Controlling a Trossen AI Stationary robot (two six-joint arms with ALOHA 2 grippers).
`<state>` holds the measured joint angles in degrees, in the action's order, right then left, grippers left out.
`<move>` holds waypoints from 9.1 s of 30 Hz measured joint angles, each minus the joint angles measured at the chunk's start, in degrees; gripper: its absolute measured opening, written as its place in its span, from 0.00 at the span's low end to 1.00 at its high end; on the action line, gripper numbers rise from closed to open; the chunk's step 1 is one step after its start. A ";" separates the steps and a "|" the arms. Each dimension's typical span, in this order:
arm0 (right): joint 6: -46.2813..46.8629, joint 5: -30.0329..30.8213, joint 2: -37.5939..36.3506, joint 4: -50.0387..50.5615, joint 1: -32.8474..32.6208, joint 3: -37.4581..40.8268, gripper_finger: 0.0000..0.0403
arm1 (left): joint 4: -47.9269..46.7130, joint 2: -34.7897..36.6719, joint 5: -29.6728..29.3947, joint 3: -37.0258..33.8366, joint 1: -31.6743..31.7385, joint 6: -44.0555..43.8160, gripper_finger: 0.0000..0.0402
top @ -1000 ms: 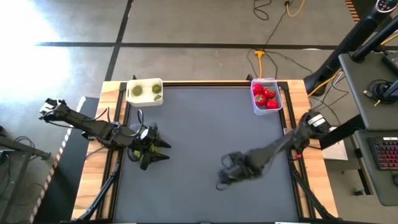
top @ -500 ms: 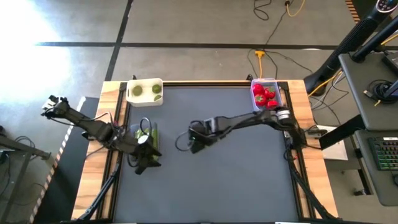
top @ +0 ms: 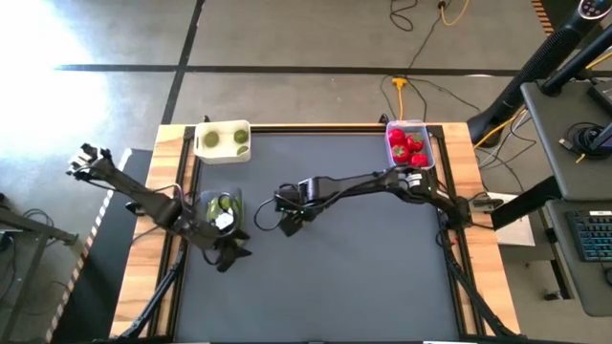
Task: Sort produce into baskets
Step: Put the green lime into the white bin, then return to Home Position
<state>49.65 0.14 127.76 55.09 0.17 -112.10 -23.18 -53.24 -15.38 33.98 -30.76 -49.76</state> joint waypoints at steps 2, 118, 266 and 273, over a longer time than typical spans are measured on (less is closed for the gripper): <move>-0.13 0.04 -0.26 1.57 -0.27 -1.72 0.61 | 0.07 -1.55 -2.37 0.00 0.00 -0.49 0.63; -13.64 35.43 -41.42 5.15 3.32 42.43 0.61 | -25.70 -33.29 -10.01 26.42 72.51 11.55 0.37; -44.19 -11.07 -127.23 -64.56 1.09 111.43 0.13 | 29.34 53.27 11.49 -33.38 31.95 27.92 0.65; -46.46 -8.73 -126.05 -57.42 1.09 111.43 0.13 | 25.12 53.26 9.32 -33.39 31.95 30.90 0.65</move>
<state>3.19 -8.59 1.72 -2.33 1.26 -0.67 1.94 0.02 -6.05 0.59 1.19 -18.86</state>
